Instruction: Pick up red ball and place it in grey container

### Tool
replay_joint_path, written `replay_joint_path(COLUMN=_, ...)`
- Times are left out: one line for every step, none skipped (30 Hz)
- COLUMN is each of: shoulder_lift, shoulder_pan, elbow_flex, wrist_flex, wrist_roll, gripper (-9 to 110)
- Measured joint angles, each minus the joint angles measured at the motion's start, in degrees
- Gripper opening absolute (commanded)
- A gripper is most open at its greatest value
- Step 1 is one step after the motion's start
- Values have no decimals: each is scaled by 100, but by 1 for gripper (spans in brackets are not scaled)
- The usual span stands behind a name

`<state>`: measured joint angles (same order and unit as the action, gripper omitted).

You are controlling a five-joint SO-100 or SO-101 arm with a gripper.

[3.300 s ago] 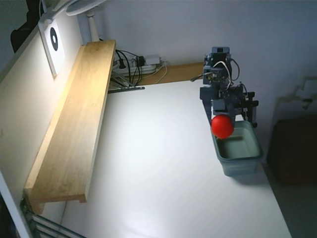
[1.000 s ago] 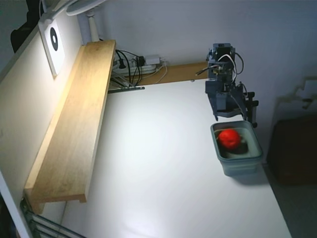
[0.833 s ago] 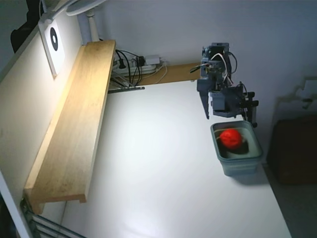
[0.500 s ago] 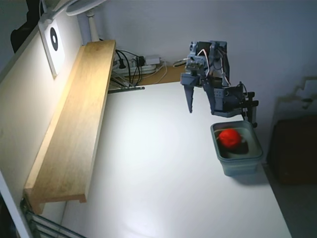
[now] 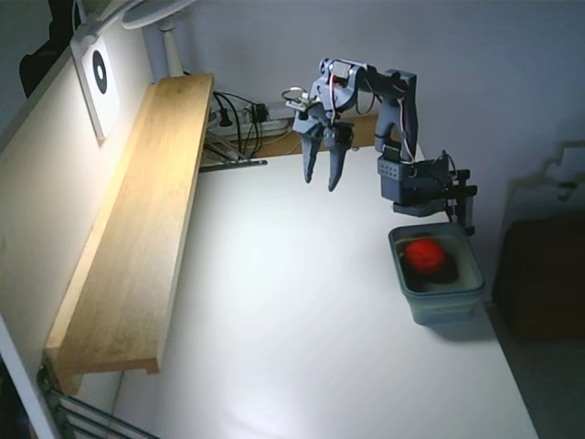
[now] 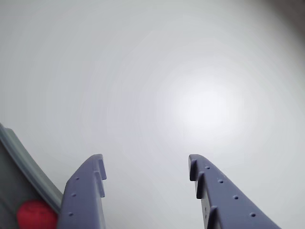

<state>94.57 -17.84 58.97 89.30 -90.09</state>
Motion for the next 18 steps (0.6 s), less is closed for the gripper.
replay_joint_path(shoulder_lift=53, shoulder_pan=149, elbow_flex=44, wrist_flex=26, wrist_roll=-9, gripper=17)
replay_joint_path(shoulder_lift=132, shoulder_pan=299, elbow_flex=114, wrist_flex=44, wrist_roll=-9, gripper=16)
replay_joint_path(shoulder_lift=211, shoulder_pan=457, elbow_flex=158, wrist_flex=62, wrist_roll=0, gripper=15)
replay_joint_path(shoulder_lift=290, shoulder_pan=606, elbow_flex=211, wrist_flex=105, wrist_roll=0, gripper=15)
replay_joint_path(shoulder_lift=360, shoulder_pan=756, elbow_flex=237, wrist_flex=132, wrist_roll=-9, gripper=14)
replay_joint_path(shoulder_lift=431, shoulder_pan=896, elbow_flex=308, wrist_flex=132, wrist_roll=-9, gripper=13)
replay_joint_path(shoulder_lift=483, shoulder_pan=1046, elbow_flex=387, wrist_flex=185, wrist_roll=0, gripper=13)
replay_joint_path(shoulder_lift=536, shoulder_pan=1178, elbow_flex=422, wrist_flex=220, wrist_roll=0, gripper=12)
replay_joint_path(shoulder_lift=606, shoulder_pan=1318, elbow_flex=448, wrist_flex=237, wrist_roll=0, gripper=11)
replay_joint_path(shoulder_lift=668, shoulder_pan=1468, elbow_flex=501, wrist_flex=290, wrist_roll=0, gripper=11)
replay_joint_path(shoulder_lift=756, shoulder_pan=1608, elbow_flex=545, wrist_flex=325, wrist_roll=0, gripper=10)
replay_joint_path(shoulder_lift=835, shoulder_pan=1723, elbow_flex=615, wrist_flex=334, wrist_roll=0, gripper=9)
replay_joint_path(shoulder_lift=888, shoulder_pan=1837, elbow_flex=694, wrist_flex=396, wrist_roll=0, gripper=9)
replay_joint_path(shoulder_lift=949, shoulder_pan=1916, elbow_flex=721, wrist_flex=422, wrist_roll=0, gripper=8)
replay_joint_path(shoulder_lift=984, shoulder_pan=2048, elbow_flex=729, wrist_flex=431, wrist_roll=-9, gripper=7)
replay_joint_path(shoulder_lift=1063, shoulder_pan=2171, elbow_flex=773, wrist_flex=439, wrist_roll=-9, gripper=7)
replay_joint_path(shoulder_lift=1151, shoulder_pan=2329, elbow_flex=809, wrist_flex=501, wrist_roll=-9, gripper=6)
replay_joint_path(shoulder_lift=1213, shoulder_pan=2505, elbow_flex=870, wrist_flex=527, wrist_roll=-9, gripper=5)
